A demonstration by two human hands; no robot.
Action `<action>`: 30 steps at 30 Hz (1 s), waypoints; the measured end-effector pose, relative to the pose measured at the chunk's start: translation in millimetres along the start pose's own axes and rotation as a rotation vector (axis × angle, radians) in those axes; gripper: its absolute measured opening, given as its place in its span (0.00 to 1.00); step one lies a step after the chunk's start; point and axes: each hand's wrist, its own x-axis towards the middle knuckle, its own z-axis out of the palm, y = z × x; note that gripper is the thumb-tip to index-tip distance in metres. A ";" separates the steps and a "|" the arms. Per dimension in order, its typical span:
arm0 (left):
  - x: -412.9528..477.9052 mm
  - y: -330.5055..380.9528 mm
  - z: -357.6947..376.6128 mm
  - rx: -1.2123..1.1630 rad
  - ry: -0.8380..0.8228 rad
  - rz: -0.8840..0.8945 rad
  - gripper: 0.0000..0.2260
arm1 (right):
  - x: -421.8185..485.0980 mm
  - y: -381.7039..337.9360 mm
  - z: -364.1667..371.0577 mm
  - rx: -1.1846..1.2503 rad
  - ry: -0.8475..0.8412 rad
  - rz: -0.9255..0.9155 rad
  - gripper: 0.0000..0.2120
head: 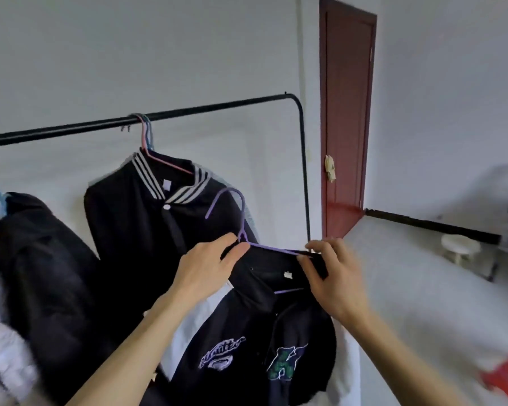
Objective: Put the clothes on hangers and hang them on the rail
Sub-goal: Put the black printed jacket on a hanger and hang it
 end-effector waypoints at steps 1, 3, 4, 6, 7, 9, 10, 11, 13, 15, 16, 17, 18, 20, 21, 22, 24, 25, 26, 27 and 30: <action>-5.8 1.8 16.5 -0.036 -0.043 -0.001 0.14 | -17.5 19.7 -6.9 -0.045 -0.010 0.077 0.11; -19.4 7.7 48.8 -0.128 -0.134 -0.033 0.14 | -54.3 51.4 -24.5 -0.107 -0.067 0.222 0.09; -25.6 8.3 61.1 -0.160 -0.159 -0.040 0.15 | -68.9 59.0 -31.2 -0.116 -0.118 0.283 0.08; -40.1 10.7 91.7 -0.200 -0.212 -0.056 0.15 | -99.1 74.1 -39.7 -0.115 -0.256 0.398 0.07; -46.5 11.2 102.7 -0.216 -0.231 -0.066 0.16 | -109.6 78.1 -40.9 -0.111 -0.298 0.423 0.09; -58.9 12.0 123.3 -0.277 -0.268 -0.090 0.18 | -123.4 85.2 -42.8 -0.124 -0.337 0.455 0.13; -62.6 12.4 128.0 -0.310 -0.276 -0.099 0.18 | -123.3 86.7 -42.7 -0.141 -0.350 0.472 0.14; -69.2 12.8 134.2 -0.339 -0.291 -0.109 0.18 | -127.3 91.5 -43.3 -0.159 -0.368 0.476 0.14; -78.5 12.3 143.4 -0.349 -0.325 -0.117 0.16 | -128.9 97.5 -45.5 -0.174 -0.386 0.453 0.11; -87.5 14.7 152.4 -0.307 -0.356 -0.114 0.13 | -125.8 95.6 -46.3 -0.107 -0.405 0.485 0.10; -93.0 18.5 158.5 -0.270 -0.364 -0.110 0.13 | -124.1 90.3 -46.1 -0.033 -0.439 0.501 0.10; -96.6 24.1 163.0 -0.227 -0.371 -0.102 0.11 | -122.1 81.5 -45.0 0.045 -0.480 0.486 0.10; -102.1 31.0 168.0 -0.189 -0.380 -0.095 0.10 | -123.1 71.1 -43.2 0.105 -0.536 0.438 0.09; -107.7 42.9 174.2 -0.141 -0.366 -0.062 0.09 | -125.0 52.5 -38.9 0.140 -0.578 0.262 0.08; -109.1 45.4 175.2 -0.138 -0.345 -0.061 0.08 | -124.1 50.9 -36.6 0.123 -0.571 0.191 0.08; -109.6 45.4 174.0 -0.151 -0.317 -0.075 0.08 | -122.3 55.8 -34.9 0.091 -0.582 0.155 0.11; -110.6 35.2 168.6 -0.204 -0.251 -0.136 0.07 | -115.1 76.6 -34.1 0.017 -0.742 0.181 0.18; -113.1 27.1 164.3 -0.205 -0.229 -0.149 0.08 | -113.1 85.9 -34.9 0.006 -0.840 0.218 0.21; -117.9 17.8 160.5 -0.174 -0.217 -0.151 0.09 | -115.6 95.4 -34.5 0.012 -0.892 0.271 0.25; -124.6 6.7 159.0 -0.130 -0.219 -0.151 0.10 | -119.8 102.3 -34.2 0.038 -0.889 0.336 0.28; -146.3 -23.7 157.2 -0.099 -0.212 -0.192 0.14 | -130.8 106.6 -28.4 0.073 -0.796 0.399 0.29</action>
